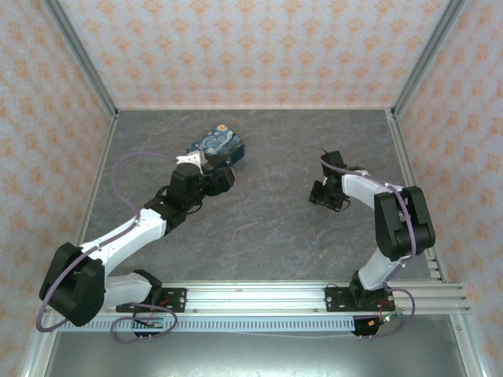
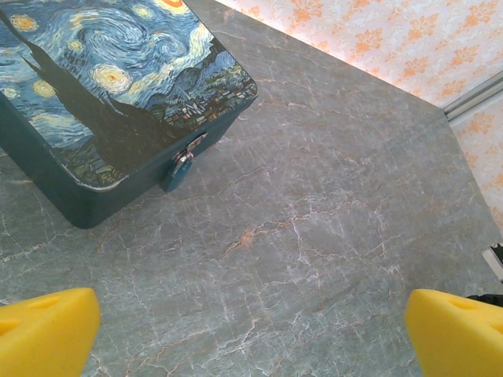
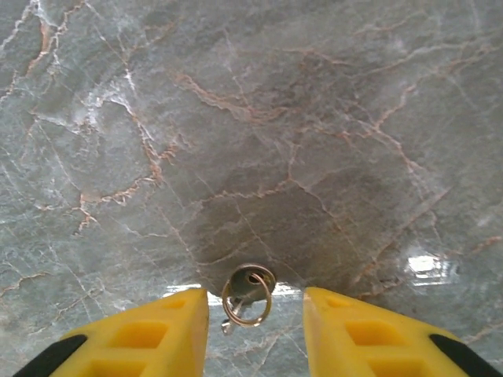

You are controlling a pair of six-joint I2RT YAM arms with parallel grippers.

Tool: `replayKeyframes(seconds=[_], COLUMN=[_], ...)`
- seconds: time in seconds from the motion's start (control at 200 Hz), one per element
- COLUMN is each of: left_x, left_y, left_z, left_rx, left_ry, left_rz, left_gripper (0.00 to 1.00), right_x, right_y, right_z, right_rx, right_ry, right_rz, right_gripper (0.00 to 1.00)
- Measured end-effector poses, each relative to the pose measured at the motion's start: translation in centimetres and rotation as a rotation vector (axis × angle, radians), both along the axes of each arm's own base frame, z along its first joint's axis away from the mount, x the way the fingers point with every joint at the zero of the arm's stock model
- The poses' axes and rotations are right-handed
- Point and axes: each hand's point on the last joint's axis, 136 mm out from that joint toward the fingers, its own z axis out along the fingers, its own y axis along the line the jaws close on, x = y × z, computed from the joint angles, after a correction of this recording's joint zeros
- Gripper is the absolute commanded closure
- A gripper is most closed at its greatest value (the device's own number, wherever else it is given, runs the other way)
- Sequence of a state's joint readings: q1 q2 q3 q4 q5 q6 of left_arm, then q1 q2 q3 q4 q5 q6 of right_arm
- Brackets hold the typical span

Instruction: Unlock the padlock with the key

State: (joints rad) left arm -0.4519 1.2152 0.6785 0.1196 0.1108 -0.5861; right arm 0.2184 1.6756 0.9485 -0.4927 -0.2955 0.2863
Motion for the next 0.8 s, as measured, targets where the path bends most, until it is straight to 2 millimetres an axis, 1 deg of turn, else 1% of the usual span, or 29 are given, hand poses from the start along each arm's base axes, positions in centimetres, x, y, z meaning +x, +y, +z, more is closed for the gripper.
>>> replayKeyframes(seconds=[0.195,0.385,0.631,0.796], left_x=[0.0,0.0,0.0,0.0], left_y=[0.0,0.0,0.2,0.1], left_z=[0.0,-0.1,-0.2,0.0], left_rx=[0.0,0.002,0.008,0.008], left_ry=[0.0,0.004,0.007,0.003], left_rz=[0.0,0.0,0.006,0.005], left_gripper=[0.0,0.0,0.0,0.0], right_x=[0.0,-0.1,0.9,1.0], right_y=[-0.2,-0.5,0.2,0.3], right_z=[-0.1,-0.2,0.3,0.5], right_rx=[-0.013,-0.03,0.001,0.006], right_ry=[0.007,0.017,-0.021,-0.031], right_rz=[-0.003,-0.013,-0.005,-0.003], right_gripper=[0.75,0.87,0.99,1.0])
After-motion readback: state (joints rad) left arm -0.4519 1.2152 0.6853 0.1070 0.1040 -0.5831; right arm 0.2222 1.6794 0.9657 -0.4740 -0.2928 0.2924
